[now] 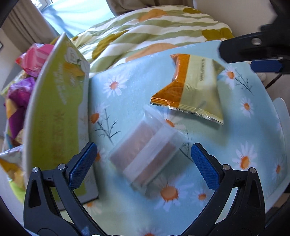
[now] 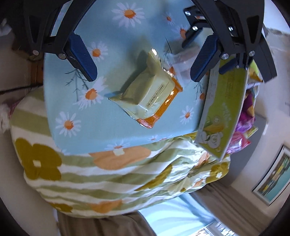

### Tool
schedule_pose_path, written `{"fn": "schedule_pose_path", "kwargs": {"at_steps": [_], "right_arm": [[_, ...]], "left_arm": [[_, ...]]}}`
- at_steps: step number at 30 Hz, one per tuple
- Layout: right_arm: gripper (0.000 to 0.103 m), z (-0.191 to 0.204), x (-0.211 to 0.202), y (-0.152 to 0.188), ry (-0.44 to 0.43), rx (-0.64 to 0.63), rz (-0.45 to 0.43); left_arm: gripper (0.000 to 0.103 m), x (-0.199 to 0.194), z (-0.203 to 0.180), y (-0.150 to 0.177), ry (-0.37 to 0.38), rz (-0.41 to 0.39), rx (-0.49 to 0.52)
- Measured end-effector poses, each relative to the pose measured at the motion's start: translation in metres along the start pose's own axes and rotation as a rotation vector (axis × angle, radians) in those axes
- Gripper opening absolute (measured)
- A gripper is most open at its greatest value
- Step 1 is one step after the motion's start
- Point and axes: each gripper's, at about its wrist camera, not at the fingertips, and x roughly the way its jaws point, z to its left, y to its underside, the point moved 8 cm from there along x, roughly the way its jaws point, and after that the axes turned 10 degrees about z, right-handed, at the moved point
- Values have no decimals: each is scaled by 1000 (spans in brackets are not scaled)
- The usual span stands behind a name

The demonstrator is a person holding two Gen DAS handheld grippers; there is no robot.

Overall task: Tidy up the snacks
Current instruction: 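Move both tools back to the table toward the last two packs, then grasp the white wrapped pack with left tool while right tool grasps the orange-cream bag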

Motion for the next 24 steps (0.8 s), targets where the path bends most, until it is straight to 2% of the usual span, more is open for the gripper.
{"fn": "schedule_pose_path", "kwargs": {"at_steps": [9, 15, 21, 23, 24], "right_arm": [[103, -2, 52, -23, 9, 137, 34], [101, 5, 69, -30, 61, 115, 55], [85, 4, 67, -20, 146, -11, 89], [71, 0, 65, -14, 178, -54, 104], [69, -3, 64, -11, 182, -65, 108]], "left_arm": [[102, 20, 0, 0, 1, 13, 46], [102, 26, -3, 4, 9, 37, 79], [102, 31, -5, 3, 40, 53, 88], [102, 34, -6, 4, 47, 61, 87], [102, 35, -7, 4, 53, 68, 86]]}}
